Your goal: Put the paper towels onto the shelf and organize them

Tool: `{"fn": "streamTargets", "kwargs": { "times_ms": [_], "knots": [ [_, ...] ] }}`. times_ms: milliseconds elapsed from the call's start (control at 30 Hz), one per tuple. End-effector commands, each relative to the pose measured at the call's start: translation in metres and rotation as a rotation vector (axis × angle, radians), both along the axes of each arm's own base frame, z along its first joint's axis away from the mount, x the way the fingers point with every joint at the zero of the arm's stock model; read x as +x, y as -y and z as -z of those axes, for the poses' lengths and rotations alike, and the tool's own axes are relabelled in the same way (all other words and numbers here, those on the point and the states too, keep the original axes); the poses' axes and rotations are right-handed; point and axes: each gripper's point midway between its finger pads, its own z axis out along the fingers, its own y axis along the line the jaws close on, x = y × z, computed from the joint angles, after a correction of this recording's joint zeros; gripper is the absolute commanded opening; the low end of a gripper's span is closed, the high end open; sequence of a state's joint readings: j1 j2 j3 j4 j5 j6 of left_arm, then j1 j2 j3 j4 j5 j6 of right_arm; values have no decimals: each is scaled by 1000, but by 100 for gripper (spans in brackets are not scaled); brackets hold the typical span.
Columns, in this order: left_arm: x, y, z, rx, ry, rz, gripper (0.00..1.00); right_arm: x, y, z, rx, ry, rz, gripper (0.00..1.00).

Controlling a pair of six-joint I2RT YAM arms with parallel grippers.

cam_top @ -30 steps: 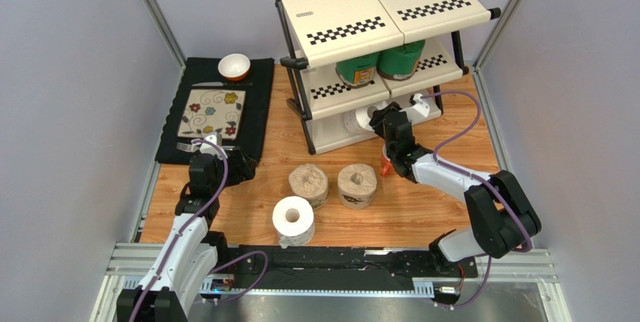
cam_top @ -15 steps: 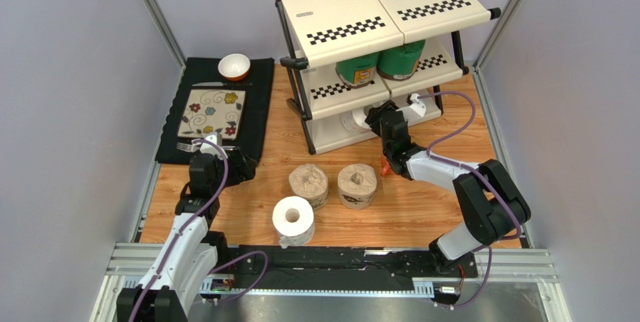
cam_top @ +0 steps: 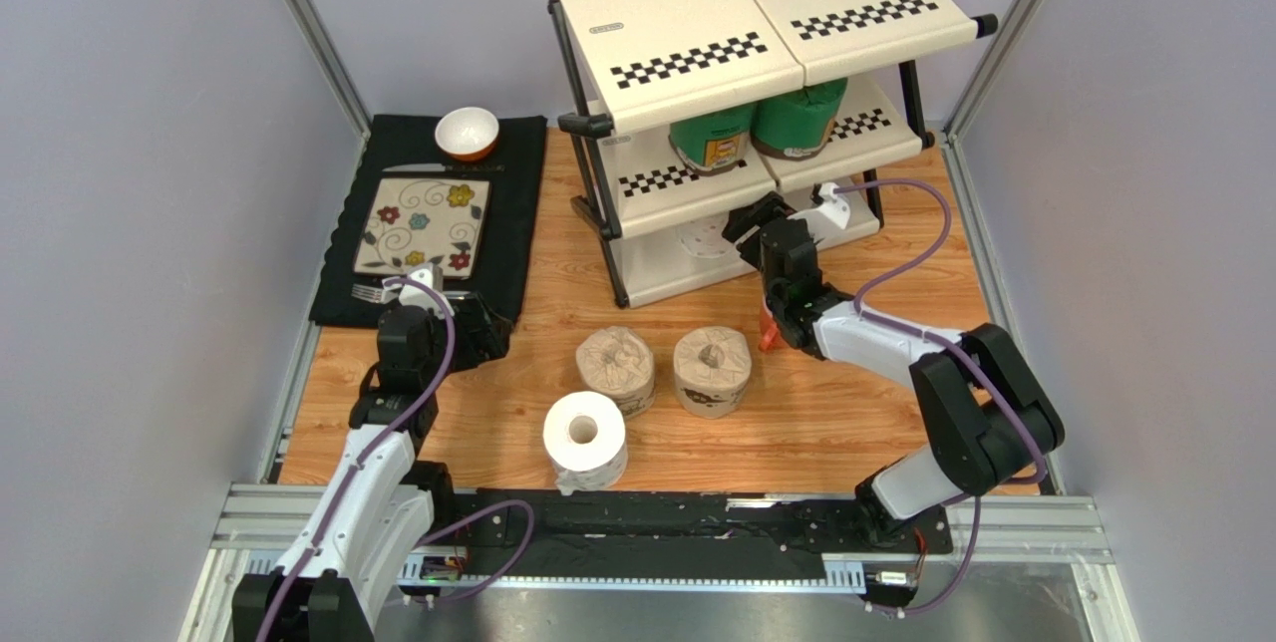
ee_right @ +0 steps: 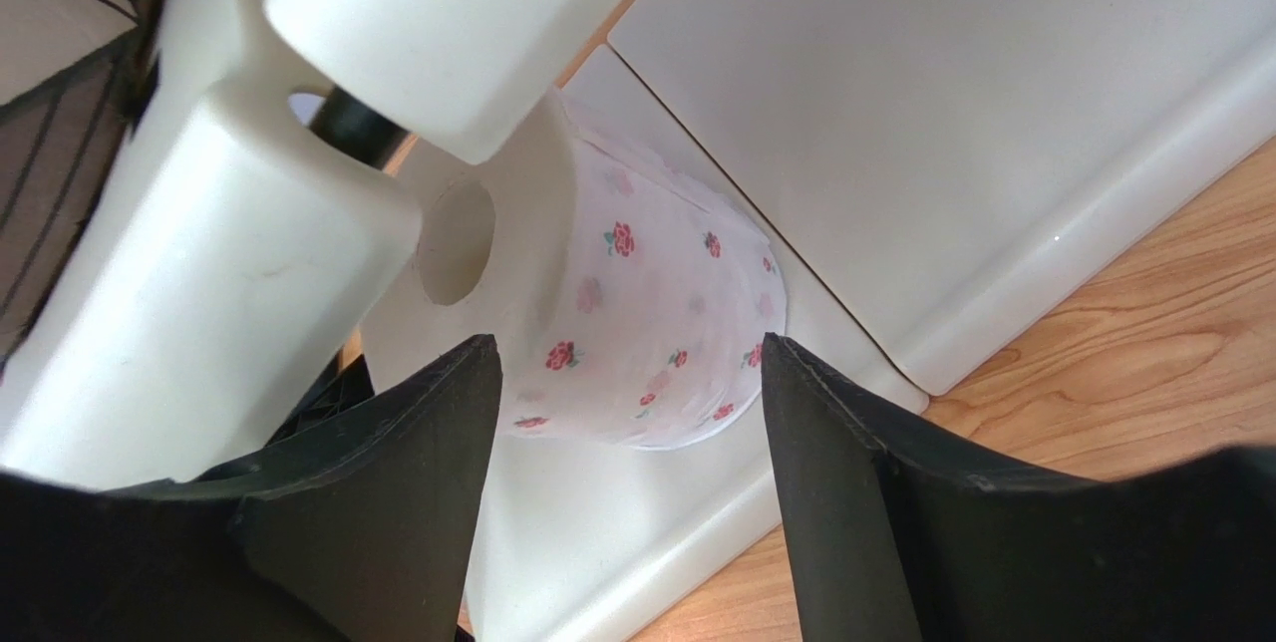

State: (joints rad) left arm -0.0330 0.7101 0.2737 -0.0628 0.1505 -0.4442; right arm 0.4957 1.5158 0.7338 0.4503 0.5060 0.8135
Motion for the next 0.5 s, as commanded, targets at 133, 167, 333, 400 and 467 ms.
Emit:
{"fn": "streamTargets", "kwargs": {
  "times_ms": [133, 167, 333, 400, 467],
  "knots": [
    [6, 2, -11, -19, 41, 2, 92, -18, 0, -49, 55, 107, -53, 68],
    [6, 2, -11, -18, 41, 3, 92, -24, -1, -44, 54, 91, -74, 69],
    [6, 2, -11, -20, 39, 4, 93, -68, -4, -56, 43, 102, -147, 69],
    [6, 3, -13, -22, 41, 8, 92, -85, -10, -48, 14, 67, -211, 69],
    [6, 3, -12, -22, 39, 8, 93, -105, -23, -62, -15, 84, -285, 70]
  ]
}}
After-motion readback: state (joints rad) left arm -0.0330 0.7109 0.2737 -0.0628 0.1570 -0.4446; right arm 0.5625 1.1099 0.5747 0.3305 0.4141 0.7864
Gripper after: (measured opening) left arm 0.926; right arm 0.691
